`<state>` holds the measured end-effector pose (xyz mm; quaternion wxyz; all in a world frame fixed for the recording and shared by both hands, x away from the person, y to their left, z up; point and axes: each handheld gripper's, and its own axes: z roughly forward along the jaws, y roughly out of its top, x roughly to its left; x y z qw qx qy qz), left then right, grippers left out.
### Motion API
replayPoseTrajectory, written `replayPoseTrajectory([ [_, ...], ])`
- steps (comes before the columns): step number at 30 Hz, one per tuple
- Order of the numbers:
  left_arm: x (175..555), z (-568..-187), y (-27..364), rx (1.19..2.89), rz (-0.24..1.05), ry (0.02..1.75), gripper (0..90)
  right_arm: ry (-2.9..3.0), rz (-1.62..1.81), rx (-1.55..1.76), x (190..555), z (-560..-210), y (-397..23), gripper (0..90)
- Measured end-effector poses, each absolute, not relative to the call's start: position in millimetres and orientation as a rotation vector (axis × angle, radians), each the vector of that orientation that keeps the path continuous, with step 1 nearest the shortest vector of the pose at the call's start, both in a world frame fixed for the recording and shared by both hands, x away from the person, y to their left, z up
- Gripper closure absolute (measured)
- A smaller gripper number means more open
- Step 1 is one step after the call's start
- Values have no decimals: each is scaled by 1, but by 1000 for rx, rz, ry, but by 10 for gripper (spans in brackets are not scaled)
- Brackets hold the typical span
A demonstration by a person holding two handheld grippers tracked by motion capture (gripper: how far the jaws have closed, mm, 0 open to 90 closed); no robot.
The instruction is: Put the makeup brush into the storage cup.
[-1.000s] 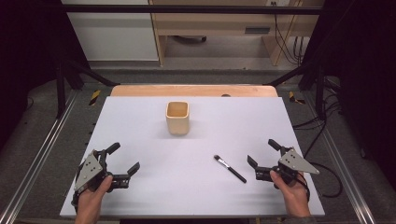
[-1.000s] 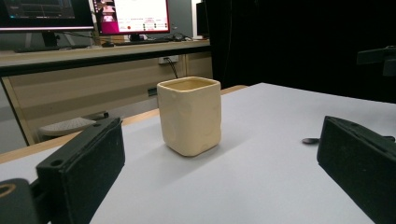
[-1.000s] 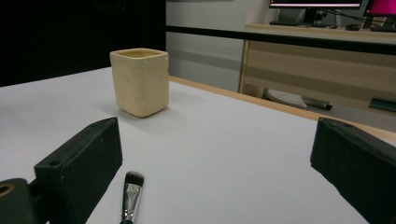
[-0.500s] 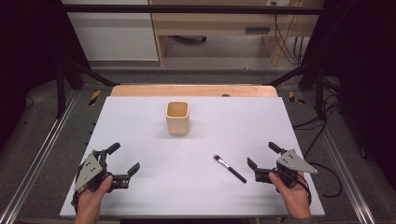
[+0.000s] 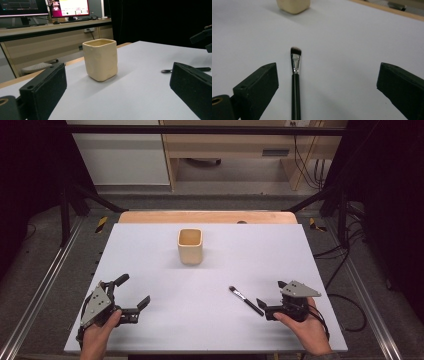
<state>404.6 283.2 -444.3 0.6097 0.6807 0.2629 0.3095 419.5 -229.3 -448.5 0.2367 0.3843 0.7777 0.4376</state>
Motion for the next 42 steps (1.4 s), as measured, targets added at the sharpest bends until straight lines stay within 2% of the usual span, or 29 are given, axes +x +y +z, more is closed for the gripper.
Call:
replayPoseTrajectory([
  [18,403,-444,279,1595,710,591,6,2406,896,969,441,-408,-200,75],
  [42,403,-444,280,1592,710,597,7,2591,681,952,467,-410,-169,89],
])
